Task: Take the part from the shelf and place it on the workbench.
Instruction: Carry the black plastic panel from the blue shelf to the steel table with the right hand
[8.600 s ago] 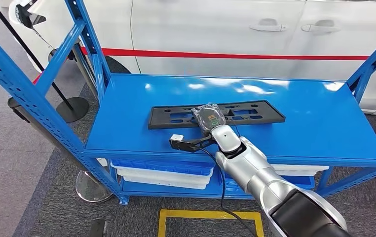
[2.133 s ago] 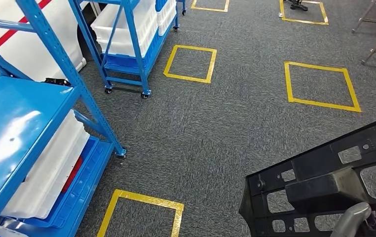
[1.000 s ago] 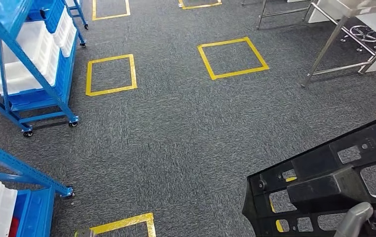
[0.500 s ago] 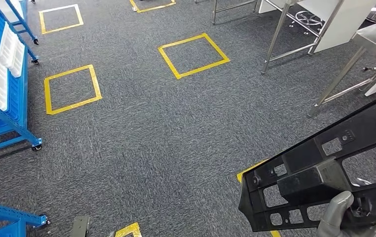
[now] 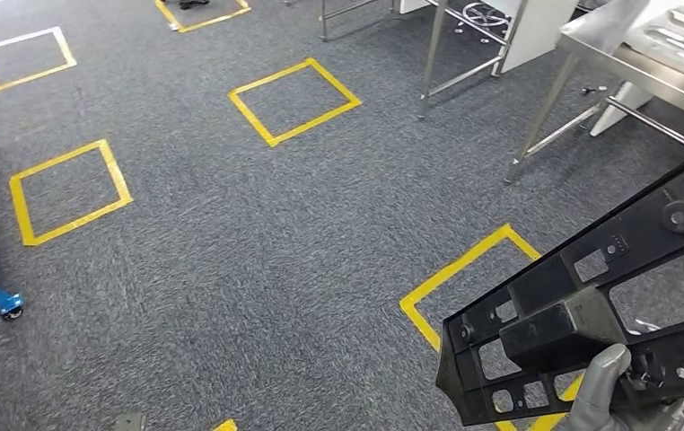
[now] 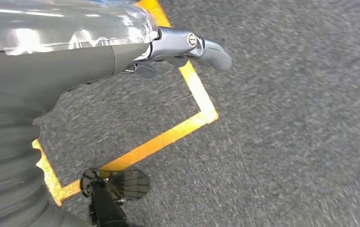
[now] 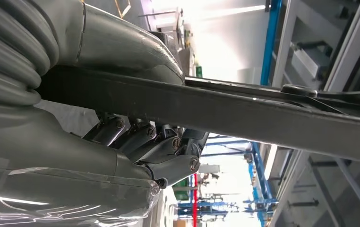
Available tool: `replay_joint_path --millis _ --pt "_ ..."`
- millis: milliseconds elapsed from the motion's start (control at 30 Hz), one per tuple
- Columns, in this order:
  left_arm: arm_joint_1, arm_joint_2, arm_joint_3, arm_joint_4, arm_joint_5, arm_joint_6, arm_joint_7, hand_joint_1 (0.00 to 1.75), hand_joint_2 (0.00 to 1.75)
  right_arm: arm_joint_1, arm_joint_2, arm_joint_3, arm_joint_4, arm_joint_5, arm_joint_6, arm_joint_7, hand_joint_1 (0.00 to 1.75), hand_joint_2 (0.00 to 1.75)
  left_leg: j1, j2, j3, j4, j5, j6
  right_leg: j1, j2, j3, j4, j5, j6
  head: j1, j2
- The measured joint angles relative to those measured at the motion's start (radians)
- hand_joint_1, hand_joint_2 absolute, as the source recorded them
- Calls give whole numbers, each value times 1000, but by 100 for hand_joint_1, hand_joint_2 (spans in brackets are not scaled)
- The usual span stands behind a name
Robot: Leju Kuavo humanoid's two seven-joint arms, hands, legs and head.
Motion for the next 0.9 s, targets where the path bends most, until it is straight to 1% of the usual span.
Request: replay_joint_path --millis 33,67,100,133,167,200,233,267,300,333,367,400,433,467,500,533,567,600,633,667,700,733,767,800,833,867,900 --pt "-4 1 0 0 -1 -3 -6 0 175 0 -2 2 0 0 0 0 175 175 2 2 3 0 -4 -6 -1 12 0 -2 1 -7 0 0" --pt "-8 3 0 0 -2 -6 -11 0 175 0 -4 5 0 0 0 0 175 175 5 -13 3 7 -12 -13 -3 24 0 -5 3 -13 0 0" --pt "-11 3 0 0 -3 -9 -16 0 175 -1 -5 8 0 0 0 1 175 175 8 -38 -5 30 -30 -18 -5 36 1 -7 6 -20 0 0" --pt "-14 4 0 1 -4 -10 -19 0 175 -3 -6 12 1 1 0 1 175 175 11 -70 -23 72 -57 -21 -6 47 1 -9 8 -25 -1 0" --pt "-14 5 0 1 -4 -11 -21 0 175 -5 -7 16 1 1 0 1 175 175 11 -96 -52 135 -90 -21 -5 60 0 -9 9 -30 -1 0" --pt "-12 6 0 3 -4 -11 -22 0 175 -7 -9 19 3 2 0 2 175 175 12 -107 -86 204 -120 -21 -3 75 -1 -9 10 -34 -1 0" --pt "-10 7 1 4 -4 -11 -22 0 175 -8 -11 22 5 4 -2 3 175 175 12 -111 -115 259 -135 -20 0 90 -1 -8 10 -35 -1 0" --pt "-8 8 1 6 -3 -11 -22 0 175 -8 -13 24 7 5 -3 4 175 175 12 -112 -131 282 -131 -18 2 107 -1 -8 10 -36 -1 0" --pt "-8 9 2 8 -2 -12 -21 0 175 -8 -15 26 8 7 -5 6 175 175 12 -114 -128 265 -105 -14 3 122 1 -7 11 -36 -1 0" --pt "-7 10 2 8 -1 -12 -20 0 175 -8 -16 29 10 8 -7 8 175 175 11 -123 -108 211 -66 -9 4 137 2 -6 11 -36 -1 0" --pt "-8 11 4 9 1 -13 -19 0 175 -9 -18 33 11 10 -8 9 175 175 11 -146 -82 142 -28 -2 4 150 3 -6 11 -35 -1 0" --pt "-7 13 7 9 3 -13 -18 0 175 -10 -19 36 12 12 -10 10 175 175 11 -174 -57 79 -2 5 5 163 2 -5 12 -32 -1 0" --pt "-6 16 9 10 6 -14 -16 0 175 -11 -21 40 13 14 -11 11 175 175 10 -196 -41 36 12 10 3 176 -1 -4 14 -27 -1 0" --pt "-5 18 11 11 8 -15 -14 0 175 -12 -23 43 14 16 -12 12 175 175 9 -210 -33 16 14 14 0 188 -5 -4 17 -21 -1 0" --pt "-5 20 12 11 9 -16 -12 0 175 -12 -24 45 14 17 -14 13 175 175 7 -207 -31 10 14 16 -3 201 -9 -5 20 -13 -1 0" --pt "-5 21 13 12 11 -17 -11 0 175 -12 -25 47 15 19 -16 13 175 175 8 -194 -28 3 19 19 -5 211 -11 -8 23 -5 -1 0" --pt "-6 21 13 13 12 -18 -10 0 175 -12 -27 49 14 20 -18 14 175 175 10 -182 -24 -7 25 22 -3 202 -16 -4 21 1 -1 0" --pt "-6 21 14 13 12 -20 -10 0 175 -13 -29 50 14 22 -21 14 175 175 13 -167 -19 -19 33 27 0 177 -25 13 8 5 2 0" --pt "-5 20 15 14 13 -21 -9 0 175 -15 -31 52 14 23 -23 14 175 175 16 -151 -17 -29 39 31 2 143 -44 50 -16 8 4 0" --pt "-3 21 16 14 13 -23 -8 0 175 -17 -33 54 15 24 -25 15 175 175 14 -135 -15 -33 41 33 2 107 -71 105 -49 10 7 0" --pt "1 21 17 15 13 -24 -7 0 175 -19 -35 56 15 24 -25 16 175 175 13 -118 -15 -34 41 35 0 87 -101 168 -80 14 9 0" --pt "4 21 18 16 14 -24 -6 0 175 -19 -37 58 16 24 -26 18 175 175 13 -102 -16 -33 40 34 -3 78 -126 220 -100 19 9 0" --pt "5 21 19 17 15 -25 -5 0 175 -19 -39 59 18 24 -27 19 175 175 13 -87 -16 -32 39 32 -7 73 -136 244 -101 23 9 0" --pt "6 20 19 18 16 -26 -5 0 175 -19 -41 60 18 25 -27 21 175 175 14 -72 -16 -31 37 30 -11 67 -126 230 -85 28 9 0" --pt "5 20 20 19 17 -27 -5 0 175 -19 -43 61 19 25 -27 23 175 175 15 -58 -15 -28 33 26 -14 58 -97 179 -55 31 9 0" --pt "4 20 21 20 17 -28 -5 0 175 -19 -45 63 19 26 -27 24 175 175 16 -46 -14 -23 29 21 -16 38 -57 108 -27 33 9 0" --pt "4 20 23 20 18 -28 -5 0 175 -20 -46 64 19 26 -27 26 175 175 15 -36 -14 -16 22 14 -16 18 -22 46 -6 32 9 0"
